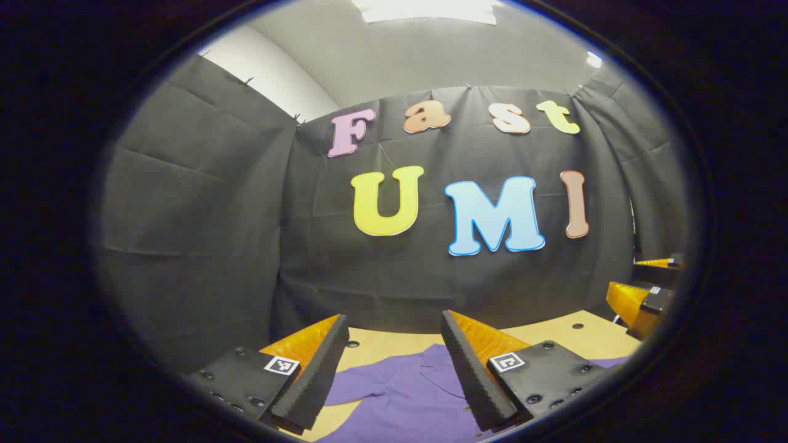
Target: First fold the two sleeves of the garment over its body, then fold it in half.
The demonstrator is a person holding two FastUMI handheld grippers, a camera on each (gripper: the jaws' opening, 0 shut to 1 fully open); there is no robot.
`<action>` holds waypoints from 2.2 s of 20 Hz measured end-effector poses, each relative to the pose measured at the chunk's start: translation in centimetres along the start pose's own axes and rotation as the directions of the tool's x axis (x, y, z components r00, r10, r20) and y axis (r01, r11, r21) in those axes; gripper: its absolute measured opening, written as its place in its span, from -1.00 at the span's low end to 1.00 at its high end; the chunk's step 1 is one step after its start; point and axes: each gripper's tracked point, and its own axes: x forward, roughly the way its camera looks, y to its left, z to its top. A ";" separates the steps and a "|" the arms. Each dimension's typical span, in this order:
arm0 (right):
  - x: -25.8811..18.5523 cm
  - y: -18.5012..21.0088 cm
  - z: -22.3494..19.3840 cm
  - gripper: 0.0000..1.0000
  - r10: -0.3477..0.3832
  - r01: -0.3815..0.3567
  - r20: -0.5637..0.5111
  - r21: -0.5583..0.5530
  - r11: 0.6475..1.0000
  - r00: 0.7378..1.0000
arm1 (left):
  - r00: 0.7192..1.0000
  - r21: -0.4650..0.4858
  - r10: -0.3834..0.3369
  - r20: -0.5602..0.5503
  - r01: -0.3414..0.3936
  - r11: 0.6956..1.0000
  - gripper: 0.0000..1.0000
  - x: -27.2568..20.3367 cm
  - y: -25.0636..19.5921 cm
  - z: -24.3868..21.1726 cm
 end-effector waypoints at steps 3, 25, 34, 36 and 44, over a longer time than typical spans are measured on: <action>0.6 0.9 -0.8 0.79 -0.038 0.039 -0.049 0.011 0.999 0.998 | 0.999 -0.008 -0.053 0.001 0.053 0.999 0.94 2.6 0.7 0.1; 0.2 -2.0 -3.7 0.80 -0.220 0.236 -0.186 0.070 0.969 0.958 | 0.977 -0.071 -0.211 -0.002 0.211 0.975 0.93 5.5 -1.8 -0.6; -2.2 -9.2 -11.7 0.80 -0.322 0.387 -0.402 0.089 0.918 0.857 | 0.984 -0.057 -0.173 -0.030 0.171 0.984 0.93 5.1 -3.1 -1.3; -2.7 -11.0 -14.0 0.80 -0.339 0.422 -0.459 0.089 0.902 0.821 | 0.985 -0.052 -0.167 -0.036 0.165 0.985 0.93 4.9 -3.7 -1.3; -4.5 -17.2 -23.0 0.80 -0.394 0.527 -0.626 0.033 0.849 0.673 | 0.986 -0.060 -0.153 -0.066 0.149 0.987 0.93 5.6 -6.3 -2.1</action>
